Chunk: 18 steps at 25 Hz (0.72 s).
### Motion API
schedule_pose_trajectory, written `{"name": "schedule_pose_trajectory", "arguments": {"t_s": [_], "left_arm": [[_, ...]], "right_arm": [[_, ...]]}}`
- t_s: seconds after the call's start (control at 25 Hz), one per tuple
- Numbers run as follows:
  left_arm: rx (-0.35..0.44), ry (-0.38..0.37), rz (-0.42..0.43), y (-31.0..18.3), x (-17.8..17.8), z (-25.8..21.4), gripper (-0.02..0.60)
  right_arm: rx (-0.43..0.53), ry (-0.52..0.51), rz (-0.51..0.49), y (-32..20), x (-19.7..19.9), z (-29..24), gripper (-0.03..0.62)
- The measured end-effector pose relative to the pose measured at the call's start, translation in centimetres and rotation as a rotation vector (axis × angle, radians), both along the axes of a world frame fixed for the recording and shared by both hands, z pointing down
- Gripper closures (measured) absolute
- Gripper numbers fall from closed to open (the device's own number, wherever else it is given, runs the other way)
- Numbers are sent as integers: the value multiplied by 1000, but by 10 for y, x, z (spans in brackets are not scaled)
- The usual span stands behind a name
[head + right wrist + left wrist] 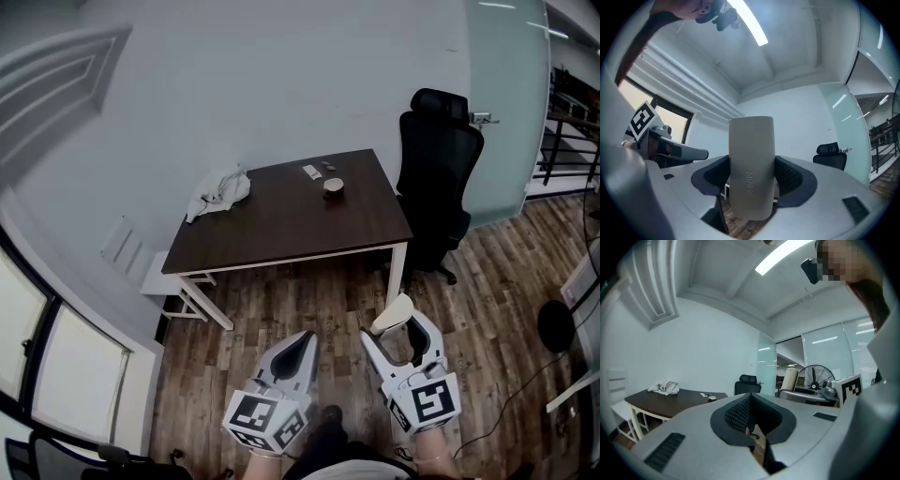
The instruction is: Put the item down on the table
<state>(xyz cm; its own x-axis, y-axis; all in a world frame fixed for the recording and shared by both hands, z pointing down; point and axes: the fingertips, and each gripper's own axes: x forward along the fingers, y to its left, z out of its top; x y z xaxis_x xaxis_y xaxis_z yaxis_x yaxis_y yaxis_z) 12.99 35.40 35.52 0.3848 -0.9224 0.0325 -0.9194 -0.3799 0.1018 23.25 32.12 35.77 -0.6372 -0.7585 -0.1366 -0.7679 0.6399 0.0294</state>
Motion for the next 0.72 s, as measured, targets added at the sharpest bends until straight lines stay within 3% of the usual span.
{"name": "schedule_pose_trajectory", "arguments": {"t_s": [0.36, 0.72], "left_arm": [[-13, 0, 26, -55, -11, 8, 563], [20, 10, 72, -128, -41, -1, 563]], "right_arm": [[-36, -22, 28, -51, -5, 14, 290], [-12, -10, 32, -121, -44, -2, 290]]}}
